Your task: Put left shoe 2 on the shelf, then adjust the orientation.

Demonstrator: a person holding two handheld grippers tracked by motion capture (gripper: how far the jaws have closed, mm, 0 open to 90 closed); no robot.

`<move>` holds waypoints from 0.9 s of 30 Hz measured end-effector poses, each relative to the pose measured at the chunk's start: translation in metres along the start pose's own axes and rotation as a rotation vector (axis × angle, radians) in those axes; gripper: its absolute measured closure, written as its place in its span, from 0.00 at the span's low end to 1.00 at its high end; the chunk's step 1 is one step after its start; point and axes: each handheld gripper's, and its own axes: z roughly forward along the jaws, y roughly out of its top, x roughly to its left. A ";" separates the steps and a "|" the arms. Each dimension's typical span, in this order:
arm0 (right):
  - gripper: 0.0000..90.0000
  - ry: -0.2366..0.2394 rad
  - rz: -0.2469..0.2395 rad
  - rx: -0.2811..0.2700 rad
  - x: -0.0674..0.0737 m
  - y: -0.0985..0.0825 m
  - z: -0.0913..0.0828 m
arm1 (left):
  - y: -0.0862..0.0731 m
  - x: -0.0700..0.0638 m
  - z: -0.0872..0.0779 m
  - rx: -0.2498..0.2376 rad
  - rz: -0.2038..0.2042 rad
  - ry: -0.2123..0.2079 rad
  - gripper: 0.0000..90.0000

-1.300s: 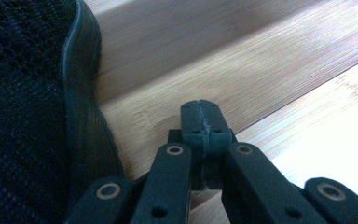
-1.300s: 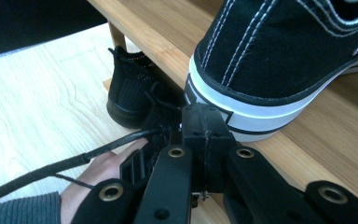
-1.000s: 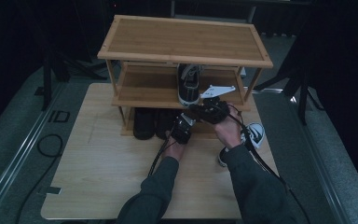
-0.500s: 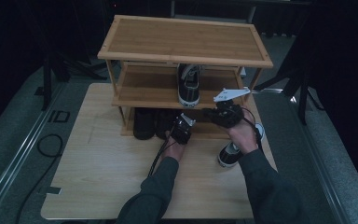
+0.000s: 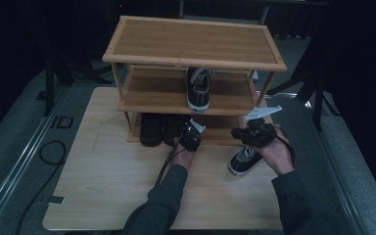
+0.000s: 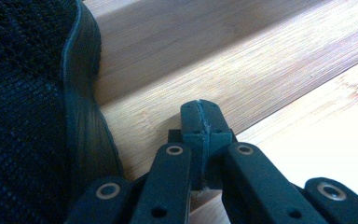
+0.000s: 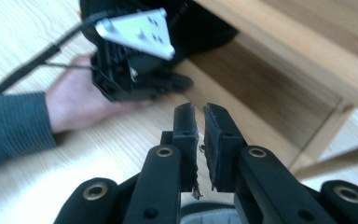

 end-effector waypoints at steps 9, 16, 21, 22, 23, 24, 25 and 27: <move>0.93 -0.058 0.029 0.047 -0.013 -0.021 -0.004 | 0.000 -0.001 0.000 -0.006 -0.009 -0.001 1.00; 0.98 -0.096 0.036 0.109 -0.019 -0.038 0.003 | 0.000 0.000 0.000 -0.006 -0.007 -0.001 1.00; 0.99 -0.110 0.052 0.158 -0.023 -0.055 0.012 | 0.000 0.000 0.000 -0.007 -0.008 -0.003 1.00; 0.99 -0.111 0.056 0.163 -0.024 -0.058 0.013 | 0.000 0.000 0.000 -0.006 -0.007 -0.003 1.00; 0.99 -0.111 0.063 0.168 -0.025 -0.061 0.015 | 0.000 0.000 0.000 -0.006 -0.007 -0.004 1.00; 0.99 -0.112 0.066 0.172 -0.025 -0.064 0.017 | 0.000 0.000 0.000 -0.006 -0.007 -0.004 1.00; 0.99 -0.110 0.068 0.177 -0.025 -0.067 0.019 | 0.000 0.000 0.000 -0.006 -0.008 -0.004 1.00; 1.00 -0.105 0.070 0.194 -0.025 -0.072 0.025 | 0.000 0.000 0.001 -0.005 -0.009 -0.004 1.00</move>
